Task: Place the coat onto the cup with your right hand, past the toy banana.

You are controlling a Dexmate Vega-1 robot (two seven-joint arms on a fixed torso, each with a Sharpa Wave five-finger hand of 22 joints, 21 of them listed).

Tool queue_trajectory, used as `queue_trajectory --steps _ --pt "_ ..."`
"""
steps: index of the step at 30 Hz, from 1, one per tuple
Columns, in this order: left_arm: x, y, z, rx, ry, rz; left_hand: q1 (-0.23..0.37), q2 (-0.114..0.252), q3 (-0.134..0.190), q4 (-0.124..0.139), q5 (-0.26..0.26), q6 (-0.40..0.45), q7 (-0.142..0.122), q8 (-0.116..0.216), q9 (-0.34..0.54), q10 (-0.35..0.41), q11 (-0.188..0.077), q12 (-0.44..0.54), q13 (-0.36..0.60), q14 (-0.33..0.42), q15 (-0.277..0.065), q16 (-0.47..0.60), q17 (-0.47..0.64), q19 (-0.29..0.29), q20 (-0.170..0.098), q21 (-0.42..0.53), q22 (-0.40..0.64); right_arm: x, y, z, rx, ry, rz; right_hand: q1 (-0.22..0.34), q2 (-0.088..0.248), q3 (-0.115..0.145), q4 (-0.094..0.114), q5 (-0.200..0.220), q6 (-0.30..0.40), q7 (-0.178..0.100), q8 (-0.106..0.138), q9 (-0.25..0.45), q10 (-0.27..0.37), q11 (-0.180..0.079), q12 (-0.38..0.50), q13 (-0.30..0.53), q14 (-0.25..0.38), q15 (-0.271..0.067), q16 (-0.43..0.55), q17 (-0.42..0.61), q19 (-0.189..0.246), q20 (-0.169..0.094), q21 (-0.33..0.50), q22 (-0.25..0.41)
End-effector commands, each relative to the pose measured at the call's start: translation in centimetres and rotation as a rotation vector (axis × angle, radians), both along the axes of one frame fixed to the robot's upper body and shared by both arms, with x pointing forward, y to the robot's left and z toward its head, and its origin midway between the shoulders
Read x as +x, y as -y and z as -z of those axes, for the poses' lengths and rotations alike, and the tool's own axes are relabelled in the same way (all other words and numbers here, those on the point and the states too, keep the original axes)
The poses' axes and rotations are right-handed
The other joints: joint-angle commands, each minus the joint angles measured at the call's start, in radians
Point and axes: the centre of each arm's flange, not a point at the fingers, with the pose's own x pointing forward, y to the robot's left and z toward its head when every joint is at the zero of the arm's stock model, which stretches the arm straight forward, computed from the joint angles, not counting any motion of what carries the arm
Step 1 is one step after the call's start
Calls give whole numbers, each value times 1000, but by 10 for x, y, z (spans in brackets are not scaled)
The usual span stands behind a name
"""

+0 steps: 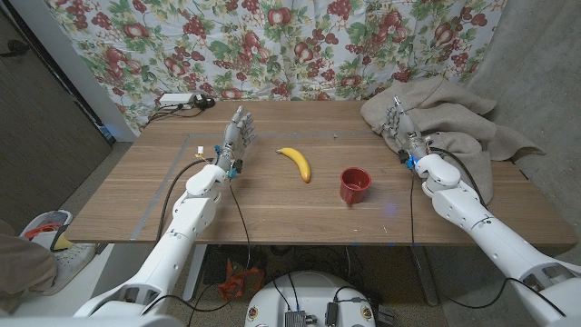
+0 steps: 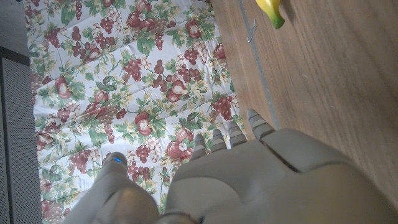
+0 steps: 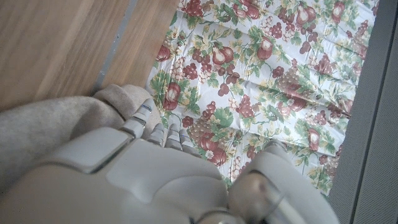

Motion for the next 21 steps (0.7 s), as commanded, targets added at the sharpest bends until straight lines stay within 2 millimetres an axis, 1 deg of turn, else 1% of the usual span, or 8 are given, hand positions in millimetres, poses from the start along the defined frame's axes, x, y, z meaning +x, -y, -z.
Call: queue_trajectory --steps 1,2,3,6,7,14,15,21 --pt "-4 4 12 -26 -7 3 3 7 5 -2 6 3 -6 6 4 -11 -2 7 3 -7 -1 5 1 4 7 5 5 -12 6 -23 -166 62 140 15 -4 2 -12 -2 -12 -2 -3 4 -8 -4 -1 2 -7 1 -3 1 2 3 -3 1" --pt "-5 4 13 -26 -9 3 3 7 5 -2 6 3 -6 6 4 -11 -3 7 3 -7 -1 5 1 4 7 6 5 -12 6 -25 -177 63 148 34 -11 4 -26 -3 -28 -17 -6 4 -9 -20 -2 2 -8 -1 -4 2 4 5 -9 1" --pt "-5 4 14 -29 -10 4 3 7 5 -2 6 4 -5 7 4 -11 -3 7 3 -7 -1 5 1 4 7 6 5 -12 7 -28 -198 70 165 46 -13 6 -34 -3 -31 -23 -5 4 -10 -28 -3 2 -8 -10 -5 2 4 5 -13 1" --pt "-8 2 16 -26 -13 -2 3 8 5 -3 6 10 -9 9 4 -11 -3 8 3 -7 -2 5 1 4 8 6 5 -14 8 -35 -227 83 194 62 -16 8 -44 -4 -40 -24 -6 4 -15 -28 -5 2 -16 -16 -8 2 4 -2 -18 2" --pt "-8 2 17 -29 -12 -2 3 8 5 -3 6 11 -10 9 4 -11 -4 8 3 -8 -2 5 1 3 8 6 5 -15 8 -36 -220 83 195 66 -17 9 -47 -4 -41 -23 -6 4 -15 -21 -5 3 -17 -16 -8 2 3 -3 -20 2" --pt "-10 0 21 -30 -20 1 4 10 6 -4 6 29 -12 15 3 -12 -3 8 3 -8 -1 6 1 1 5 6 5 -14 10 -45 -233 89 204 79 -19 11 -56 -4 -40 -21 -4 4 -16 -17 -5 3 -19 -15 -9 2 0 -2 -25 2" --pt "-10 0 21 -29 -20 2 3 11 6 -5 6 42 -3 19 3 -11 -3 9 3 -9 -1 6 1 0 5 6 5 -14 10 -46 -236 91 207 80 -19 11 -57 -4 -40 -21 -3 4 -16 -17 -5 3 -19 -14 -9 2 0 -2 -25 2" --pt "-13 -2 18 -19 -19 -4 3 12 6 -6 6 40 -1 16 3 -12 -2 9 2 -11 -1 5 1 0 5 6 5 -17 10 -51 -279 101 254 90 -19 13 -63 -5 -36 -22 -1 4 -14 -18 -4 3 -18 -15 -9 2 1 -2 -28 2"
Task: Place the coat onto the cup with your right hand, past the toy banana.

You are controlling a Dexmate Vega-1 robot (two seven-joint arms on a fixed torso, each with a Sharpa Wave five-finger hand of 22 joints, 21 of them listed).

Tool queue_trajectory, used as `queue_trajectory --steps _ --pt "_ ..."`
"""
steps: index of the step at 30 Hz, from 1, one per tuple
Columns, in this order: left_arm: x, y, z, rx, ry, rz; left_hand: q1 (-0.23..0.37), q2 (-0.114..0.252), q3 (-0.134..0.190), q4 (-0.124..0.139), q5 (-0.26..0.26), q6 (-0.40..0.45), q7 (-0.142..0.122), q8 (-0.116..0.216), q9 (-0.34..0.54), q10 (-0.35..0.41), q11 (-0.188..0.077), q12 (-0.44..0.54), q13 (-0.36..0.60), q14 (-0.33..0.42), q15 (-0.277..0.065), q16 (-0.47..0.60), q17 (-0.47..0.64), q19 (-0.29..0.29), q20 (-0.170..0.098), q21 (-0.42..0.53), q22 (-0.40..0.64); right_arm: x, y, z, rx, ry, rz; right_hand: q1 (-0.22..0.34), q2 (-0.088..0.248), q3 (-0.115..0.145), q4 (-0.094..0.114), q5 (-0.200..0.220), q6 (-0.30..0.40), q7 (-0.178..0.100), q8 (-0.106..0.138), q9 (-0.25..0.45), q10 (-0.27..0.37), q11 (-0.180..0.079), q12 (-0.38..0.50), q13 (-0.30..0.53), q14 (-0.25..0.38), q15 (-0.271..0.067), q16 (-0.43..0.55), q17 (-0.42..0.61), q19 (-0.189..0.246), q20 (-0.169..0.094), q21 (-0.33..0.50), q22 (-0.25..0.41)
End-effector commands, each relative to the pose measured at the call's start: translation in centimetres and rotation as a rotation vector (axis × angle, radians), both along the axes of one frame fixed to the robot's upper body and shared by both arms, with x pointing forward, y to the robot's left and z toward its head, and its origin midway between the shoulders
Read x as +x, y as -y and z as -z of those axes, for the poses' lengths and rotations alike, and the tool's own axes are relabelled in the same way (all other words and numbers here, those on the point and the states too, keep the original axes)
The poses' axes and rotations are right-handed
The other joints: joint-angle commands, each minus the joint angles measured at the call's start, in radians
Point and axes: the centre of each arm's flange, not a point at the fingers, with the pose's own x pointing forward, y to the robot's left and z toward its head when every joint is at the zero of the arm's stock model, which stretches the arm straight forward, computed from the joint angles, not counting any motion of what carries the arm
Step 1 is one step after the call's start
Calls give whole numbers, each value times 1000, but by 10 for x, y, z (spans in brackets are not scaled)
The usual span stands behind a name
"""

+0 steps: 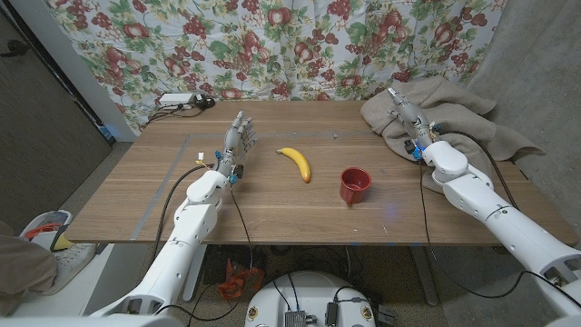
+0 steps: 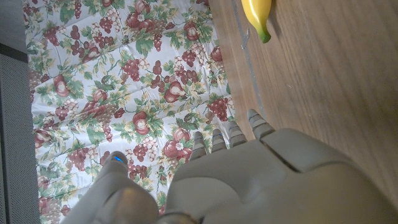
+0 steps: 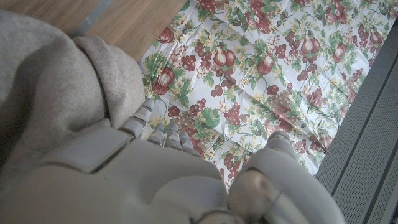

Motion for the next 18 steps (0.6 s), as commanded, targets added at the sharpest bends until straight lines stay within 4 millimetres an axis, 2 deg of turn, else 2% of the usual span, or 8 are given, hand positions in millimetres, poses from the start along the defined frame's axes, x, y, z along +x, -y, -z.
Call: queue_trajectory --steps 1,5,8,18 --pt "-5 -4 1 9 -4 -5 -1 7 1 -2 6 -4 -3 3 4 -8 2 9 3 -11 -2 6 1 0 5 7 6 -4 2 -13 -76 24 82 13 -1 2 -10 -5 -4 3 5 4 2 1 -4 3 -6 -3 -1 2 1 -2 -7 2" --pt "-7 -7 -1 11 -1 -9 -1 8 1 -3 6 -15 -3 -2 4 -8 4 10 3 -11 -2 6 1 0 5 7 5 -5 5 -15 -86 25 99 17 -2 2 -13 -5 -1 3 6 4 3 2 -4 3 -6 -2 -1 2 2 -2 -8 2" --pt "-9 -8 -2 16 1 -13 -1 9 1 -5 6 3 -15 4 4 -9 3 10 2 -12 -5 6 1 0 5 7 5 -7 7 -16 -99 30 123 21 -1 3 -16 -5 1 1 7 4 3 1 -4 3 -7 -5 -2 2 1 -1 -10 2" --pt "-8 -10 -8 26 6 -8 -1 10 2 -7 6 -9 -7 -3 3 -8 2 11 2 -13 -5 6 1 0 4 8 5 -15 13 -19 -131 36 204 31 1 6 -22 -5 8 -2 10 4 1 0 -5 4 -15 -6 -4 2 -6 -2 -16 2"
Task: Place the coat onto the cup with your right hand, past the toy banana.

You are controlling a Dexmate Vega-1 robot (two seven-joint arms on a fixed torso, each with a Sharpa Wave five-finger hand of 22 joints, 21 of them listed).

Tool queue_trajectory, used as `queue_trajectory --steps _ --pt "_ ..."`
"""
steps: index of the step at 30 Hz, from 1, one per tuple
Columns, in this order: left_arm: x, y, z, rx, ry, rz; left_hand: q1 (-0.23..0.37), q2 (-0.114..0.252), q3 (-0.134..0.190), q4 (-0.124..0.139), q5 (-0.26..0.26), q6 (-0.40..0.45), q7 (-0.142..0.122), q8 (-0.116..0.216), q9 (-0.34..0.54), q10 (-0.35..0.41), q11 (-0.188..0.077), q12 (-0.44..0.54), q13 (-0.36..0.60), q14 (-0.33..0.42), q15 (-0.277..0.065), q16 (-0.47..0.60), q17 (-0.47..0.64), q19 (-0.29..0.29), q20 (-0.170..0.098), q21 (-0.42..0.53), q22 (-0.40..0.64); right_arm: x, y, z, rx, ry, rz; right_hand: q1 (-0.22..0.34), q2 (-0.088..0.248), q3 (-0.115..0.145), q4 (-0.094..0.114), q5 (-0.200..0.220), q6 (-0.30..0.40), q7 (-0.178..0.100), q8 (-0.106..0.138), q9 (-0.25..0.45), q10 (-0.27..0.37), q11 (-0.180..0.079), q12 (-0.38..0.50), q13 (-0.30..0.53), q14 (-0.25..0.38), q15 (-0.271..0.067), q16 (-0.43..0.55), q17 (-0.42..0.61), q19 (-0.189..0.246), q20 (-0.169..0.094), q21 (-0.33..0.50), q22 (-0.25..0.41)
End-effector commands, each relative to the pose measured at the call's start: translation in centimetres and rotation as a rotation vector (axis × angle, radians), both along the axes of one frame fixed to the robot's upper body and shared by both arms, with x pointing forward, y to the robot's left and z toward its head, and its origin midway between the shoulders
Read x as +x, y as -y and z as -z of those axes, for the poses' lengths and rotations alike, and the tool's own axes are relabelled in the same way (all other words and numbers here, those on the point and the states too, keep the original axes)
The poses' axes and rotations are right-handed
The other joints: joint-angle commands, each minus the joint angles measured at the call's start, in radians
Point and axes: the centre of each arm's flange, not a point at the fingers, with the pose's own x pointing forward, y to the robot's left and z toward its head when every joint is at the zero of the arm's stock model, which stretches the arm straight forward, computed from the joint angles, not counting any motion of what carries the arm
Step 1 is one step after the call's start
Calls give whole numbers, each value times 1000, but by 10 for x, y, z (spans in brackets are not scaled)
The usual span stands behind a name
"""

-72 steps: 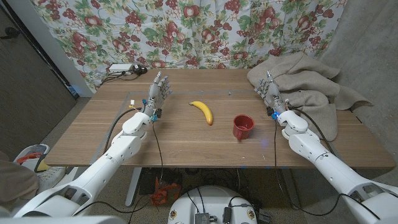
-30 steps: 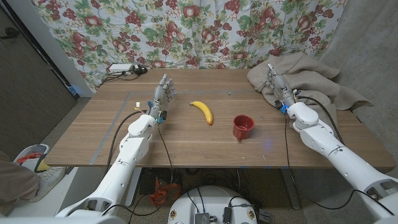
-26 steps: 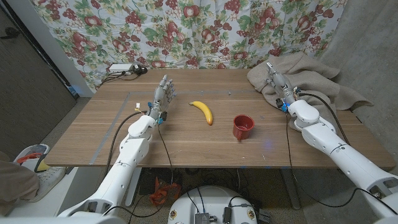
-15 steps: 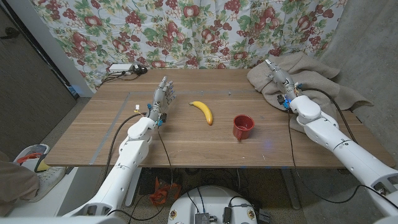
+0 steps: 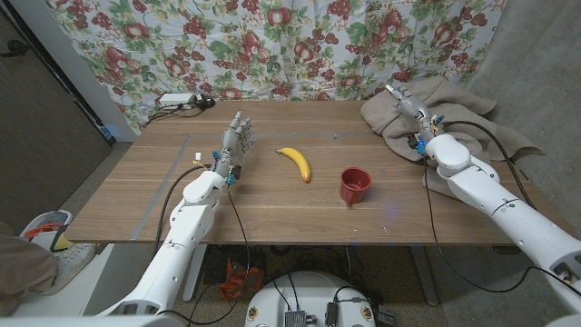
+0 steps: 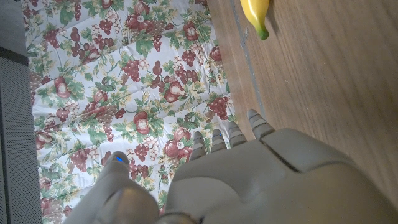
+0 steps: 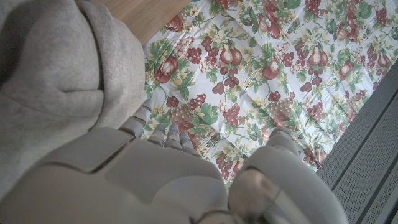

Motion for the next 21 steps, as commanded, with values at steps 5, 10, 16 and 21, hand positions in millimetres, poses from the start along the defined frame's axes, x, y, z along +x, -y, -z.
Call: queue_trajectory --steps 5,10,16,21 --pt "0 -3 -9 17 9 7 9 1 2 -7 6 -9 4 -3 4 -8 2 4 2 -7 0 7 1 0 3 8 6 -10 11 -4 -60 9 120 12 2 3 -13 -6 10 -2 5 4 1 -1 -5 4 -15 0 -6 2 -13 -1 -11 2" --pt "1 -3 -11 20 11 10 9 1 1 -8 6 -8 4 -3 4 -8 2 4 2 -7 0 7 1 0 3 8 6 -12 12 -6 -89 18 152 16 2 4 -16 -6 11 -3 5 4 -1 -1 -6 4 -19 1 -7 2 -16 0 -14 2" --pt "0 -4 -11 20 12 11 9 1 1 -9 6 -9 4 -4 4 -8 2 5 2 -7 1 7 1 0 2 8 6 -16 11 -11 -184 1 189 23 2 4 -21 -8 4 -3 1 5 -17 5 -11 4 -32 2 -10 2 -26 1 -20 2" --pt "-1 -5 -10 19 10 12 9 1 1 -10 6 -8 4 -4 4 -8 3 5 2 -7 2 7 1 0 2 8 6 -19 10 -14 -222 12 219 27 1 3 -25 -9 -8 -1 -4 5 -40 5 -17 4 -42 5 -12 2 -35 -1 -24 2"
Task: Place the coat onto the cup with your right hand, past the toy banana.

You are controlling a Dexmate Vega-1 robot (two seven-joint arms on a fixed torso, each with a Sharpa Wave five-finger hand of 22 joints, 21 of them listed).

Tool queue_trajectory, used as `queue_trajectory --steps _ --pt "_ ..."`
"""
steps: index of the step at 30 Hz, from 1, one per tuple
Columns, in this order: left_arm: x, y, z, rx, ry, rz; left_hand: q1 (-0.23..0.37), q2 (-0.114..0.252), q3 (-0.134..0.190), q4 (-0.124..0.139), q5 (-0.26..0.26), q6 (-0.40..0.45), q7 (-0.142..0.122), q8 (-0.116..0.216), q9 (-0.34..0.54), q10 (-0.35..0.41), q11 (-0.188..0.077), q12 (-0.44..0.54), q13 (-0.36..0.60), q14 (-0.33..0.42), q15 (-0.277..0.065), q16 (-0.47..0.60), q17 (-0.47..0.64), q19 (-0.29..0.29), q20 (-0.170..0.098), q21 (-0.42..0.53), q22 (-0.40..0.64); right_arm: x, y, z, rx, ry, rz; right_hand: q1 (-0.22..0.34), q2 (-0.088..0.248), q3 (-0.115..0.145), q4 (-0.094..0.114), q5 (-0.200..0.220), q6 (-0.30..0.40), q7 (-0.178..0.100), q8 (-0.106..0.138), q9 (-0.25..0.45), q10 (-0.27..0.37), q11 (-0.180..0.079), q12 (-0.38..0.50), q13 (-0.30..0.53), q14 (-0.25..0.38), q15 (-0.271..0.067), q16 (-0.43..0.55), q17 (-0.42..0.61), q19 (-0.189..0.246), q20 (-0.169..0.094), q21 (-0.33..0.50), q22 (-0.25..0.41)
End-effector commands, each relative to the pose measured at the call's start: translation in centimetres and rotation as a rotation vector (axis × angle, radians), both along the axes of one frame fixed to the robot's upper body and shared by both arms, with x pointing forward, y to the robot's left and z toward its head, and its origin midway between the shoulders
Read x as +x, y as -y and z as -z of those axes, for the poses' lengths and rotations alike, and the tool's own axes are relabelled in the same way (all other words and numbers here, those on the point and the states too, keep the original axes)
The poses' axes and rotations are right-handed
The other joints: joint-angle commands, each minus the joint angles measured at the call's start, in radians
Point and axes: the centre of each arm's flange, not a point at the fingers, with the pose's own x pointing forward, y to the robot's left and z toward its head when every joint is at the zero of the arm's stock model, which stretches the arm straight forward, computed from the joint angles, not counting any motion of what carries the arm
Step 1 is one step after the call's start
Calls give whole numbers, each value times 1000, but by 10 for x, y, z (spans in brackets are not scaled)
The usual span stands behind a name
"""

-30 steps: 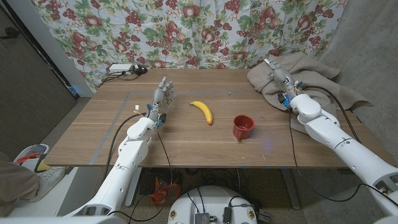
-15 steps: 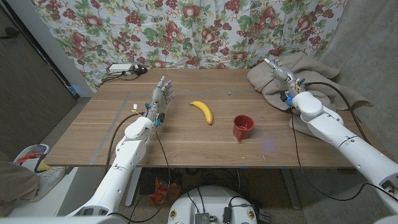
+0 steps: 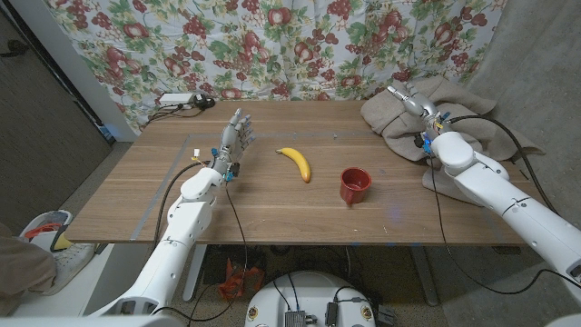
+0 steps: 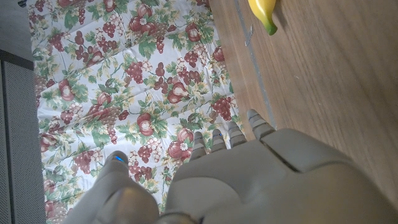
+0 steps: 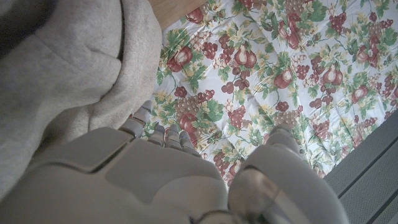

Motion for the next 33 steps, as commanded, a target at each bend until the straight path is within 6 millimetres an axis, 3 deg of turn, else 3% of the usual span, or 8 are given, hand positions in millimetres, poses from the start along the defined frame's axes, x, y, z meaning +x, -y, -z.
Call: queue_trajectory --steps 1,33 --pt "0 -4 -2 3 1 1 2 2 3 -6 6 -5 1 -4 4 -9 3 5 2 -6 2 4 1 0 2 8 6 -3 3 -3 -135 -17 126 6 1 3 -9 -1 -11 1 -4 5 -11 1 -3 4 -14 1 -4 2 -6 -1 -3 2" --pt "-9 0 14 -7 -12 5 2 7 4 -10 6 -2 -1 -5 4 -9 4 6 2 -7 3 4 1 -1 3 9 6 -7 -13 -9 -428 -13 324 14 0 0 -16 -3 -6 -2 -1 5 -24 -5 -1 4 -27 -4 -3 2 -12 -1 -4 2"
